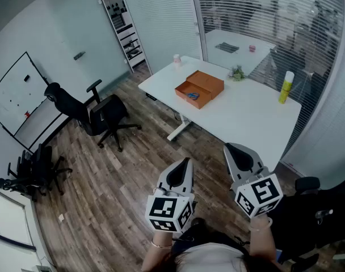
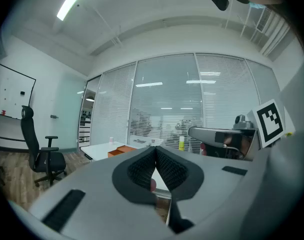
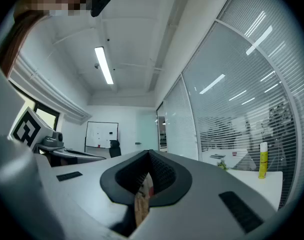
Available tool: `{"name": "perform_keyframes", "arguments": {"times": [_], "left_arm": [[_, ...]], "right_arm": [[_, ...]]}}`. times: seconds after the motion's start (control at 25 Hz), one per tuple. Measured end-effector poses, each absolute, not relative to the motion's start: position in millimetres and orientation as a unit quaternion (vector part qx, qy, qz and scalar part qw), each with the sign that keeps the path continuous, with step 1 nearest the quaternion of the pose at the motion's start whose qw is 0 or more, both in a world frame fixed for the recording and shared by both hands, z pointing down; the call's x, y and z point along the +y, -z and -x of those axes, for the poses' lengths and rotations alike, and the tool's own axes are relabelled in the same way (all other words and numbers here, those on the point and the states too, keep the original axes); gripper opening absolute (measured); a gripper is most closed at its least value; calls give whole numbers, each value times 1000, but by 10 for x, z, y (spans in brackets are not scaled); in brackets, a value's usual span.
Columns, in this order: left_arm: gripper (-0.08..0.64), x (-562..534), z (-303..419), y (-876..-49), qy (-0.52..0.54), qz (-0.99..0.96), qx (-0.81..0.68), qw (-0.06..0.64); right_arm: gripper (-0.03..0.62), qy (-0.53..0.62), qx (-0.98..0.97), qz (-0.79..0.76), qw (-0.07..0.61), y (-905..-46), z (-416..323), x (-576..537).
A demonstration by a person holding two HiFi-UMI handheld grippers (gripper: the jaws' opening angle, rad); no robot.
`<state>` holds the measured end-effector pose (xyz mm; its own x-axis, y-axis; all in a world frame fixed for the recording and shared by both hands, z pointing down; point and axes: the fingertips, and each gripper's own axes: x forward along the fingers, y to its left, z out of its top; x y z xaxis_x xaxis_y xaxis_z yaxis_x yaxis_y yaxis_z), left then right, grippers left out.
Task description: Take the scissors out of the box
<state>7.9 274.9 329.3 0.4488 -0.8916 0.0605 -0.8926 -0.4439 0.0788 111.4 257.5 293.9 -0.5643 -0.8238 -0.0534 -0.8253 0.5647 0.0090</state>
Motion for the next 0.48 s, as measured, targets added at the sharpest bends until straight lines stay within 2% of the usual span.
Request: {"name": "perform_keyframes", "arguments": {"times": [0.48], "left_arm": [[18, 2289, 133, -3418, -7, -860, -506, 62]], "right_arm": [[28, 14, 872, 488, 43, -2977, -931, 2131]]}}
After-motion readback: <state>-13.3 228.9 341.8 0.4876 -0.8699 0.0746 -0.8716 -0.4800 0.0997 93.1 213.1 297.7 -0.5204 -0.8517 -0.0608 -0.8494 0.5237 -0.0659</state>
